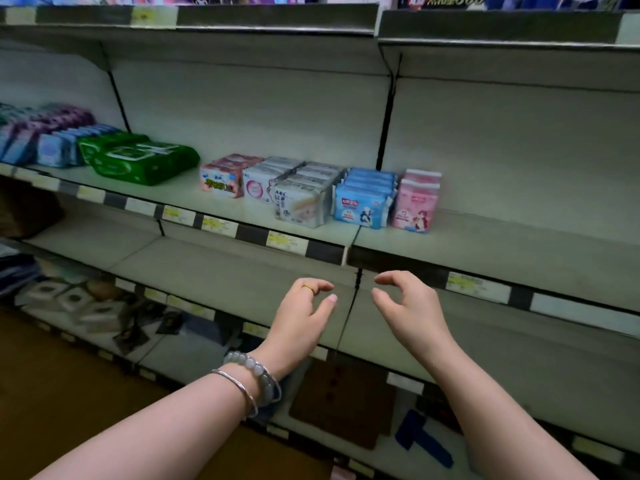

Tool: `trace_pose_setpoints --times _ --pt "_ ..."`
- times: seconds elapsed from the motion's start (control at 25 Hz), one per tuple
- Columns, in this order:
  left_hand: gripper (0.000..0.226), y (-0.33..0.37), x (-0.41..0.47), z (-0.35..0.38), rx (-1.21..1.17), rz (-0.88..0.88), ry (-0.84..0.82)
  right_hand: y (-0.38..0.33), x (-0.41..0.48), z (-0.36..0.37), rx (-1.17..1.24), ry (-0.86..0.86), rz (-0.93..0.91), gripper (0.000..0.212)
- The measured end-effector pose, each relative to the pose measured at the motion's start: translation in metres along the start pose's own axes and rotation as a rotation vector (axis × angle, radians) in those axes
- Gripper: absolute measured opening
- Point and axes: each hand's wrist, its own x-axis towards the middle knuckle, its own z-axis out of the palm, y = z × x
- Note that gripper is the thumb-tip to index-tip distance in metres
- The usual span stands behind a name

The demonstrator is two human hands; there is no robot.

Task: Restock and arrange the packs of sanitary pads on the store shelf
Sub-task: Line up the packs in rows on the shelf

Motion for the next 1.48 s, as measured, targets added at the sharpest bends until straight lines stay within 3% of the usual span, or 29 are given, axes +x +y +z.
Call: trace_pose_setpoints --times 0.28,0.48,0.6,0.84,1.12,1.48 --pt "0.022 -0.017 -0.037 0.059 0.000 -0.131 0.005 0.055 -0.032 0.004 0.092 -0.100 0.073 0.023" --pt "0.011 -0.070 -0.062 0.112 0.033 -0.254 -0.145 0.117 -0.074 0.049 0.117 -0.150 0.265 0.025" --pt "0.006 -0.109 -0.072 0.139 -0.066 -0.329 -0.208 0.152 -0.091 0.086 0.191 -0.169 0.381 0.020" --pt "0.019 -0.230 -0.089 0.203 0.018 -0.234 -0.248 0.238 -0.132 0.194 0.284 -0.082 0.361 0.014" --pt "0.023 -0.384 -0.130 0.297 0.002 -0.272 -0.356 0.364 -0.187 0.330 0.292 -0.047 0.423 0.017" --pt "0.031 -0.566 -0.172 0.420 0.241 -0.160 -0.492 0.519 -0.241 0.483 0.220 -0.142 0.415 0.017"
